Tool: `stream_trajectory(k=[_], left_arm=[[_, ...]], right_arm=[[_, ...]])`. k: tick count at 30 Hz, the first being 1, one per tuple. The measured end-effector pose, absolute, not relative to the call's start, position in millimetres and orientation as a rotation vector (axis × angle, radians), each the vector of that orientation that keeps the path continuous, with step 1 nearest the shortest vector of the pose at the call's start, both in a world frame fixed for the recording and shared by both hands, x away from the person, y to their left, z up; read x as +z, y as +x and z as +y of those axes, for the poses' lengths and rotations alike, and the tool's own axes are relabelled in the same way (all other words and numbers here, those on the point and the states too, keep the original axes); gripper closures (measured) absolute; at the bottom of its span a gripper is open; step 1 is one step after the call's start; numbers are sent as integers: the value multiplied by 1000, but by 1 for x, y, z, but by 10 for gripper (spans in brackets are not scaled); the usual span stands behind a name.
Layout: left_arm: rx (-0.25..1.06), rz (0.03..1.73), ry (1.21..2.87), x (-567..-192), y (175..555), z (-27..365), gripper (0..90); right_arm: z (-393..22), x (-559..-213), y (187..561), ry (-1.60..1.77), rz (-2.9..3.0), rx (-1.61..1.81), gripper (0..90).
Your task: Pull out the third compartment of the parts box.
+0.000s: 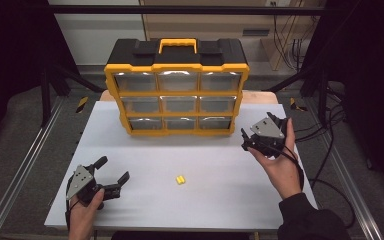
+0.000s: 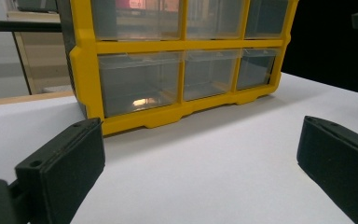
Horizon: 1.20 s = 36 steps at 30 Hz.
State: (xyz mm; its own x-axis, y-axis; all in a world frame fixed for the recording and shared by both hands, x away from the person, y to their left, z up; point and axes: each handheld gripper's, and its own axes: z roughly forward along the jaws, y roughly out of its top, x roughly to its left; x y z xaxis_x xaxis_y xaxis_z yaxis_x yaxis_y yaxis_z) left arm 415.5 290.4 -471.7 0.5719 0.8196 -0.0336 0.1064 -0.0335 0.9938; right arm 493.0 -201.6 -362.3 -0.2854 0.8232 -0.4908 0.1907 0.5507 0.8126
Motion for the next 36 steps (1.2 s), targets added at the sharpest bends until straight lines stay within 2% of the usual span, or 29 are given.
stream_trajectory(k=[13,26,32,36], left_arm=[[701,812,1530,-471,416,290,6],[700,818,1528,-470,415,290,6],[703,819,1527,-470,415,291,6],[704,820,1530,-470,415,291,6]], right_arm=[[-171,-338,517,706,1811,765,119],[-147,-315,520,567,1790,723,160],[-142,-306,524,536,1770,689,221],[-137,-302,526,475,1734,627,321]])
